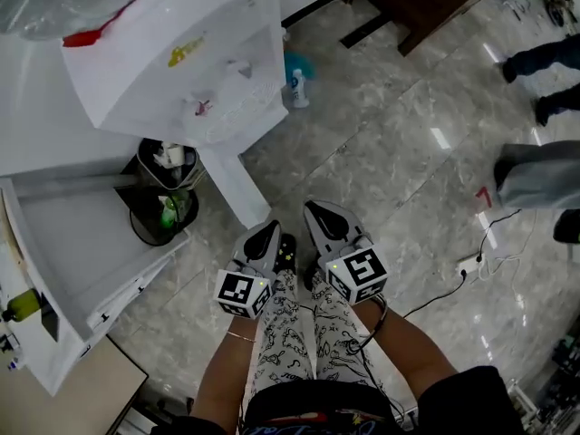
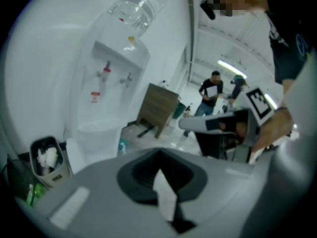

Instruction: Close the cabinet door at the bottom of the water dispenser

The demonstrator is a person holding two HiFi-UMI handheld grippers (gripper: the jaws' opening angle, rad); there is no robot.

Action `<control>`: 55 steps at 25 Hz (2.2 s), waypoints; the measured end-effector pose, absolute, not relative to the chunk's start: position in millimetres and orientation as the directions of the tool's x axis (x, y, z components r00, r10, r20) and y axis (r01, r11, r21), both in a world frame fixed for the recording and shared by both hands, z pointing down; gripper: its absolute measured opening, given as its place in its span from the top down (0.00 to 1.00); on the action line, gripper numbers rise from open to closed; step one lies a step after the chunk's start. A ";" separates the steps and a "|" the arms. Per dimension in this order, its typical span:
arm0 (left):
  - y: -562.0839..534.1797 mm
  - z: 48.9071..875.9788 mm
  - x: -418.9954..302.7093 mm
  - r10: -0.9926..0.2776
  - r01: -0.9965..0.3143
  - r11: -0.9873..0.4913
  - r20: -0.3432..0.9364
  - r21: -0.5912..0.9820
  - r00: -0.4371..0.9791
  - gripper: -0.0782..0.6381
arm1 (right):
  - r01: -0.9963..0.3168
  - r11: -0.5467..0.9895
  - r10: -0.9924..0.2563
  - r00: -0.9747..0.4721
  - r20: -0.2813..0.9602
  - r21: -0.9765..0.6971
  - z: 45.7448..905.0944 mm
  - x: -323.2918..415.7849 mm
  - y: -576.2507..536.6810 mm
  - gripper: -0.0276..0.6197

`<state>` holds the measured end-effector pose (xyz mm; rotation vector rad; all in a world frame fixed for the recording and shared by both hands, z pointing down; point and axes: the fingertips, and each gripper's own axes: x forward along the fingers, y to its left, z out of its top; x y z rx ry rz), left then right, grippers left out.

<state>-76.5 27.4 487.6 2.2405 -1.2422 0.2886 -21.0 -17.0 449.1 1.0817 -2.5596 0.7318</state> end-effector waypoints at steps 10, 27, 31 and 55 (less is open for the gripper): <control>41.8 626.2 -174.7 -0.689 -0.943 -0.264 0.644 0.202 0.331 0.90 | -0.732 0.527 -0.577 -0.681 0.450 -0.432 525.0 -42.9 -13.4 0.93; 61.7 703.7 -162.3 -0.545 -0.935 -0.286 0.766 0.212 0.340 0.90 | -0.786 0.434 -0.650 -0.611 0.451 -0.440 540.6 -5.4 -41.7 0.93; 41.4 702.8 -134.8 -0.537 -0.922 -0.312 0.757 0.231 0.372 0.90 | -0.801 0.398 -0.684 -0.584 0.437 -0.447 537.7 8.8 -52.3 0.93; -153.9 705.8 -119.3 -0.641 -0.912 -0.306 0.650 0.272 0.409 0.90 | -0.840 0.284 -0.747 -0.496 0.442 -0.463 527.7 57.7 -105.5 0.93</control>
